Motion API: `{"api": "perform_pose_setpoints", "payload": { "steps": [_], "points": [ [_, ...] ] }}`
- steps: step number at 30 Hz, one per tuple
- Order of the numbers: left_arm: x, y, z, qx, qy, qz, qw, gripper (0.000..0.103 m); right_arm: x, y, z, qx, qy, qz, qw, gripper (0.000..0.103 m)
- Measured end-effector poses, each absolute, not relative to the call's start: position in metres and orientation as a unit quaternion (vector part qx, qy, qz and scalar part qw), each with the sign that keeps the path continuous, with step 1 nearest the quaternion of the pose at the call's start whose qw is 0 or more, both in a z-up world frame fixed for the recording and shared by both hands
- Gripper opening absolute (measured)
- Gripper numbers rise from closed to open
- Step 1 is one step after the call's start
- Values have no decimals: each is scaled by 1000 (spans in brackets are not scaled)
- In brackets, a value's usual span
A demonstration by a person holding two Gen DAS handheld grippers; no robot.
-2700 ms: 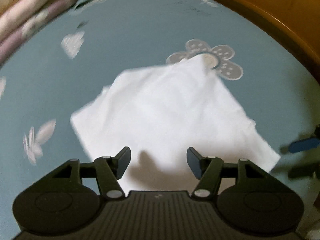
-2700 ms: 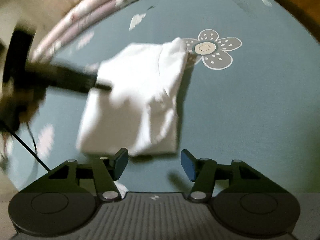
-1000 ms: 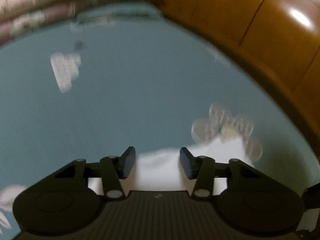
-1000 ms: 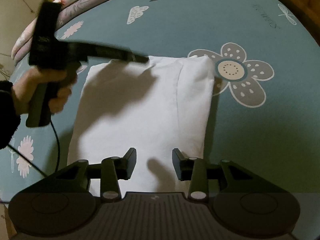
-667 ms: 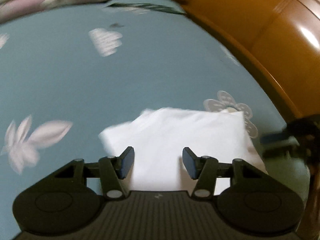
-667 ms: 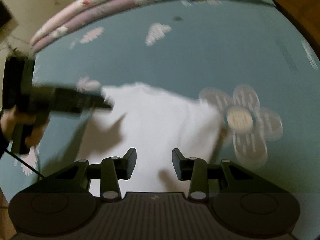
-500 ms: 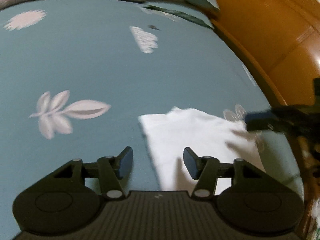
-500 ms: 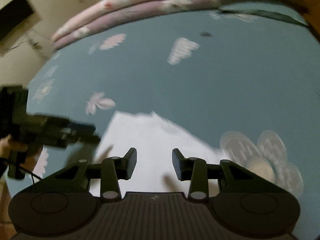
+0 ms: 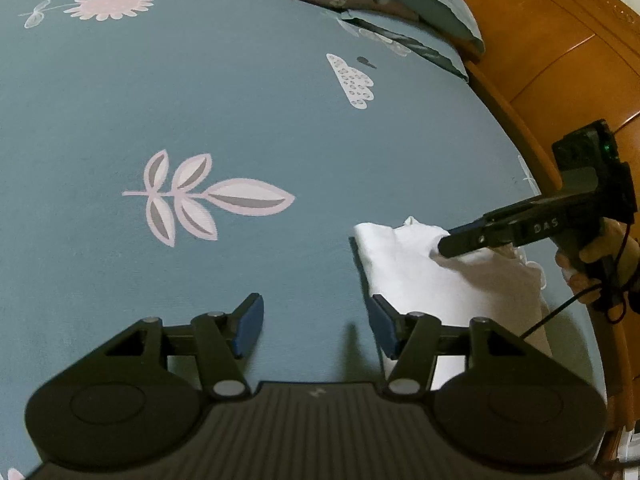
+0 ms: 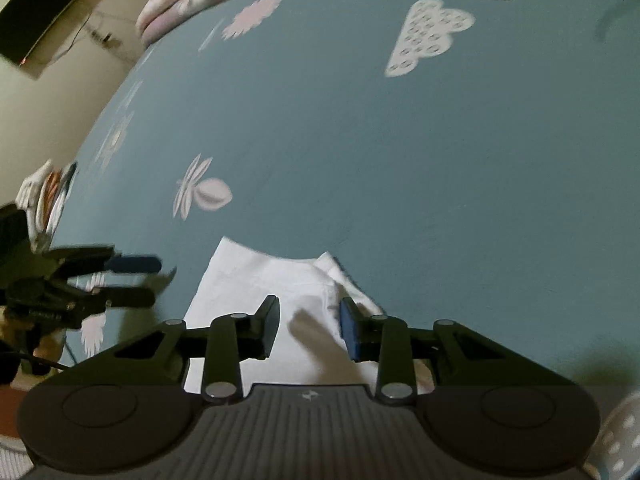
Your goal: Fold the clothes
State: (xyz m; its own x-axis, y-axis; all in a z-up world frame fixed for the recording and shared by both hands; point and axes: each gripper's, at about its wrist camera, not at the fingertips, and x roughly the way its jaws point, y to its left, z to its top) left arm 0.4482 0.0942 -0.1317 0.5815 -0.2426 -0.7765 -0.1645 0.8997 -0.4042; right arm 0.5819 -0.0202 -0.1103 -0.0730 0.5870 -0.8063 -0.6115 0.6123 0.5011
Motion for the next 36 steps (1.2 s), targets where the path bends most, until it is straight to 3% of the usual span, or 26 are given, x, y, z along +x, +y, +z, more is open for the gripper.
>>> {"api": "perform_pose_setpoints", "payload": {
  "steps": [1, 2, 3, 7, 11, 16, 23, 36],
  "points": [
    [450, 95, -132, -223, 458, -23, 860, 58, 583, -18, -113, -13, 588, 438, 680, 29],
    [451, 96, -133, -223, 459, -23, 860, 58, 584, -17, -112, -14, 584, 437, 684, 16],
    [452, 97, -133, -224, 458, -23, 860, 58, 584, -16, -110, -16, 578, 436, 690, 12],
    [457, 100, -133, -226, 454, -25, 861, 58, 579, -15, -97, -31, 545, 439, 714, 11],
    [463, 100, -133, -228, 452, -24, 862, 58, 577, -18, -96, -47, 532, 412, 738, 22],
    [467, 95, -128, -227, 447, -31, 865, 58, 561, -45, -71, -13, 508, 382, 772, 23],
    [476, 79, -118, -221, 442, -46, 868, 58, 488, -89, -63, -68, 536, 370, 756, 42],
    [475, 36, -105, -191, 462, -86, 862, 58, 476, -123, -78, -92, 494, 286, 816, 49]
  ]
}}
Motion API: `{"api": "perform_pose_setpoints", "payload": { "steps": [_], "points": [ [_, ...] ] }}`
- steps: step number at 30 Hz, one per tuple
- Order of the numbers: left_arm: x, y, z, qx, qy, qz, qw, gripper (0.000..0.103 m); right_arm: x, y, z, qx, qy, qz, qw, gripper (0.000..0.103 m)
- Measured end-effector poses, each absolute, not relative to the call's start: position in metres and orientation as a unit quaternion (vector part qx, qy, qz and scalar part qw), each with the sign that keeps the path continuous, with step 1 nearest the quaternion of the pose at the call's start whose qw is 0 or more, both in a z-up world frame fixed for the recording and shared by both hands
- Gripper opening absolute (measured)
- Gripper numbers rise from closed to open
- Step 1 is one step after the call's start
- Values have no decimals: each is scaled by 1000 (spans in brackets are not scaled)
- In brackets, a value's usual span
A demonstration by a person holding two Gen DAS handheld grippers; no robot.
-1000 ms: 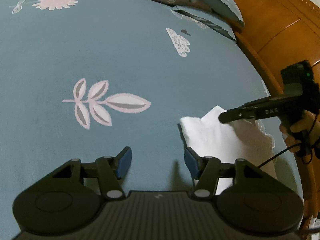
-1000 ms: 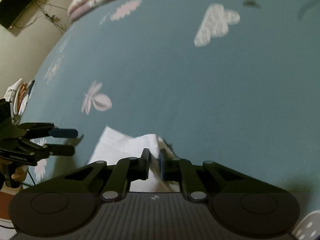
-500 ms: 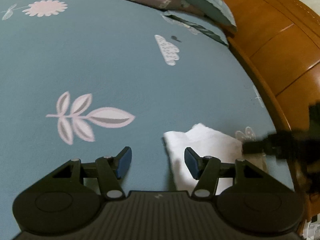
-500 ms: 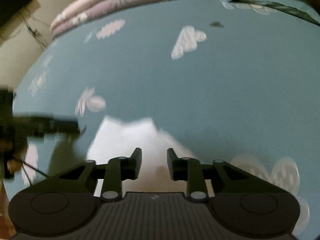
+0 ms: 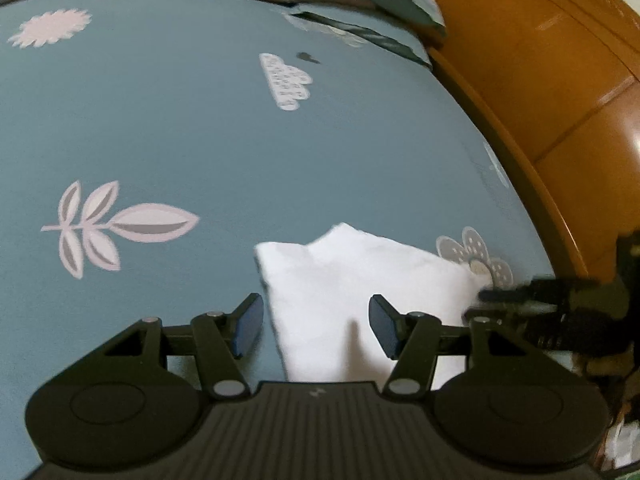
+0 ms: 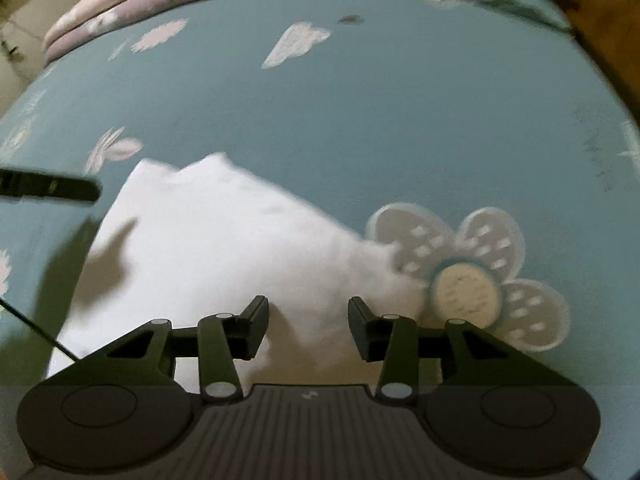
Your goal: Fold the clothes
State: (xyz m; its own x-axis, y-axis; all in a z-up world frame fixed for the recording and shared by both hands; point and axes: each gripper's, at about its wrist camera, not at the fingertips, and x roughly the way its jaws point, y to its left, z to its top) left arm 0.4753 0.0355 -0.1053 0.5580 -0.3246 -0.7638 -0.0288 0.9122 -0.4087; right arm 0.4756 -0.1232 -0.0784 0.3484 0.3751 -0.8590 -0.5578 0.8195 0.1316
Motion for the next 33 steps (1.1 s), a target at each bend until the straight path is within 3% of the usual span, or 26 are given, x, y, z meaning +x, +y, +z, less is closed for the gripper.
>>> {"api": "perform_pose_setpoints", "payload": {
  "steps": [6, 13, 19, 27, 33],
  "points": [
    [466, 19, -95, -180, 462, -93, 863, 58, 442, -139, -61, -80, 486, 304, 815, 53],
    [447, 13, -86, -187, 463, -85, 862, 58, 471, -129, -89, -88, 466, 295, 830, 54],
    [433, 9, -68, -158, 454, -89, 872, 58, 455, -141, -63, -88, 447, 289, 842, 57],
    [406, -12, -68, -149, 457, -108, 870, 58, 361, -137, -60, -121, 466, 353, 802, 59],
    [364, -45, -83, -49, 476, -151, 865, 58, 321, -143, -91, -170, 497, 321, 788, 60]
  ]
}}
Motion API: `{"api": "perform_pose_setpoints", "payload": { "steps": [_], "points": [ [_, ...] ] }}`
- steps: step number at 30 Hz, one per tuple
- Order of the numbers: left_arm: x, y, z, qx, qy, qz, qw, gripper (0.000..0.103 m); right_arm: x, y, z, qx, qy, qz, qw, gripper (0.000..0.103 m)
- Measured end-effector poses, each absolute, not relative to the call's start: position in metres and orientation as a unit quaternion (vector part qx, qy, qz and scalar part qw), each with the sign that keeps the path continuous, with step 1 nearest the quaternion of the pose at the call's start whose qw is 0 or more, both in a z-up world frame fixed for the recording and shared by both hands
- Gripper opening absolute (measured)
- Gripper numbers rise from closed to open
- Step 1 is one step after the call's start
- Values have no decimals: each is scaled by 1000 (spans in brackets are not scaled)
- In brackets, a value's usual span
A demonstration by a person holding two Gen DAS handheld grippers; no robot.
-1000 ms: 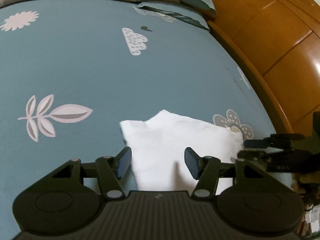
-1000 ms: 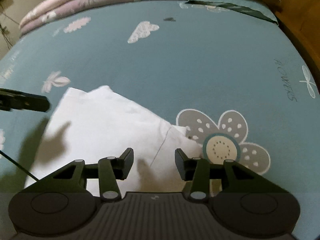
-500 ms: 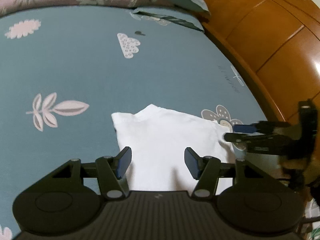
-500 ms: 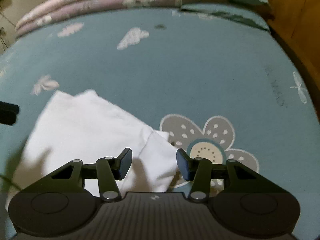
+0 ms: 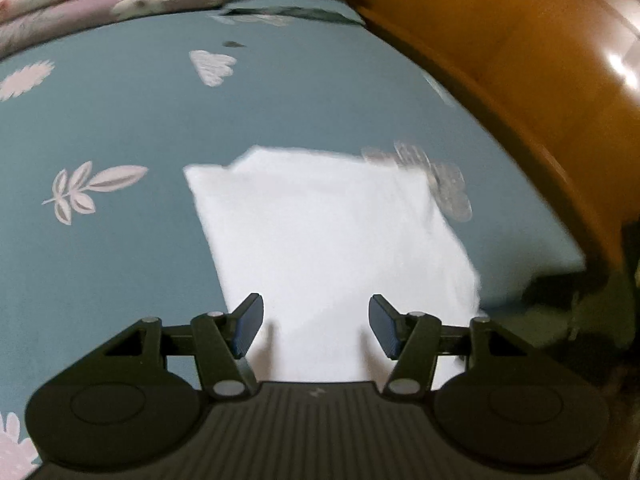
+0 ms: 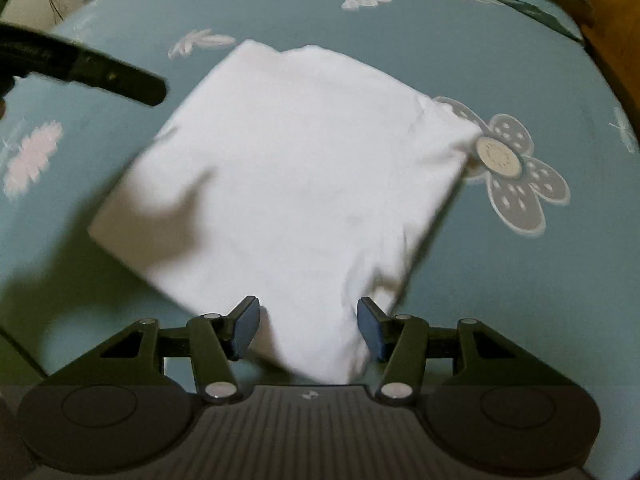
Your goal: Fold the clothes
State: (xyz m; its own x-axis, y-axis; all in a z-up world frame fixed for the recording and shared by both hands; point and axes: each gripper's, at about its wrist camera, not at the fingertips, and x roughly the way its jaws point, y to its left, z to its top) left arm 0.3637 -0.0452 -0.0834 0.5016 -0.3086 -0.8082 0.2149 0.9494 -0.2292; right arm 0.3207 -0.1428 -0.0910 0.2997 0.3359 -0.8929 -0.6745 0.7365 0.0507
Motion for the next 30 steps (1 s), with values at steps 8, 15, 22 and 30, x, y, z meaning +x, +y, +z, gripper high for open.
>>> {"api": "perform_pose_setpoints", "payload": {
  "steps": [8, 15, 22, 30],
  "points": [
    [324, -73, -110, -47, 509, -202, 836, 59, 295, -145, -80, -161, 521, 326, 772, 64],
    [301, -56, -120, -79, 535, -174, 823, 58, 281, -133, -86, -141, 542, 325, 762, 64],
    [330, -49, -97, -65, 494, -169, 850, 59, 273, -123, -80, -132, 554, 331, 753, 67],
    [379, -70, -116, -36, 508, -136, 850, 61, 271, -119, -84, -126, 564, 326, 748, 67]
  ]
}}
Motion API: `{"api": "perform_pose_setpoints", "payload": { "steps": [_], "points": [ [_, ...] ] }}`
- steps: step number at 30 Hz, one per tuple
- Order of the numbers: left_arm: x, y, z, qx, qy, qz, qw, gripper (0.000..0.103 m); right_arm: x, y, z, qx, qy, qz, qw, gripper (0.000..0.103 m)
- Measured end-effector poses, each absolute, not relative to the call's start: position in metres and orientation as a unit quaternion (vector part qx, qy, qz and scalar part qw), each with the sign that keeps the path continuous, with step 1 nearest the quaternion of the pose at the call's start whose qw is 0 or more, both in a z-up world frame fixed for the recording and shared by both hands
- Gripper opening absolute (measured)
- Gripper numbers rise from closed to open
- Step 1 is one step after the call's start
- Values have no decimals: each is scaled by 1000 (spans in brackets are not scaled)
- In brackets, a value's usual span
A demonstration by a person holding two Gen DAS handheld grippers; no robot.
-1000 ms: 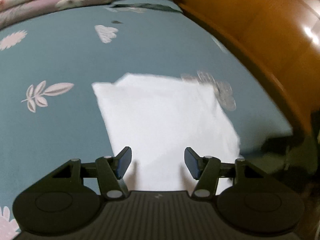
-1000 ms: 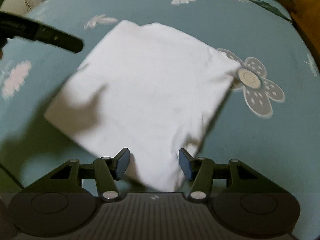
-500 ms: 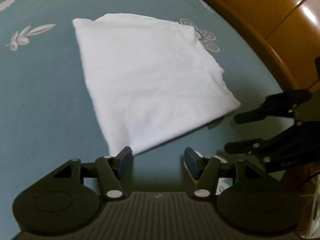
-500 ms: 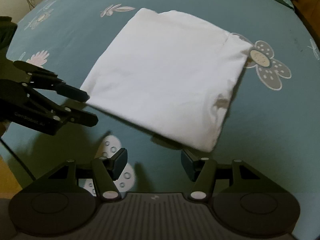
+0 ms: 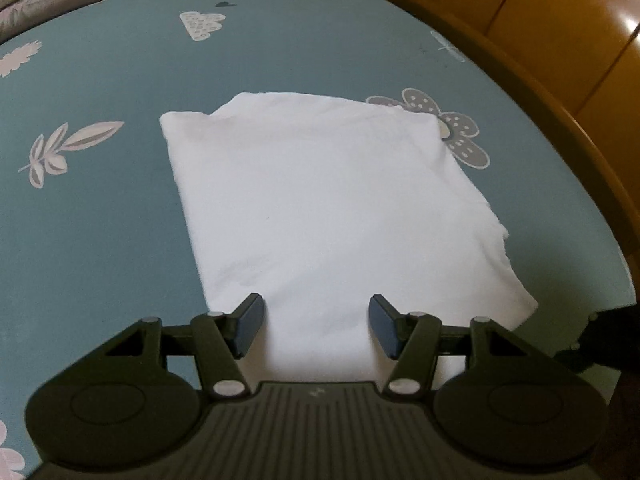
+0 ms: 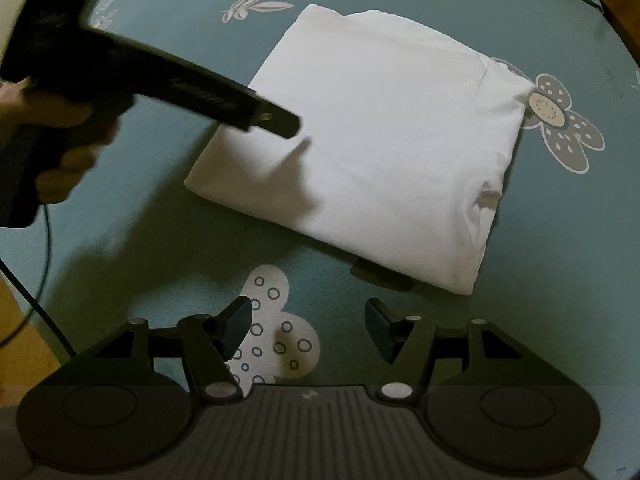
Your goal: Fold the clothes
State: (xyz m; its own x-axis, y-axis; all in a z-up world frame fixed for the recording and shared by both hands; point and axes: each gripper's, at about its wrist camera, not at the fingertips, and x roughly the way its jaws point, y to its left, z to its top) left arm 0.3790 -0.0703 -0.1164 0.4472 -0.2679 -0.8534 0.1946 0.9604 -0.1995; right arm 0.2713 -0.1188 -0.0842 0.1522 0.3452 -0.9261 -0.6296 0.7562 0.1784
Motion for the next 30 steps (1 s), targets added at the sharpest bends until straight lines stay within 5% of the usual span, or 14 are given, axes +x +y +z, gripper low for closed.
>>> {"api": "perform_pose_setpoints", "payload": {
  "steps": [30],
  "points": [
    [398, -49, -107, -54, 498, -132, 856, 64, 281, -134, -78, -58, 561, 271, 780, 68]
  ]
}}
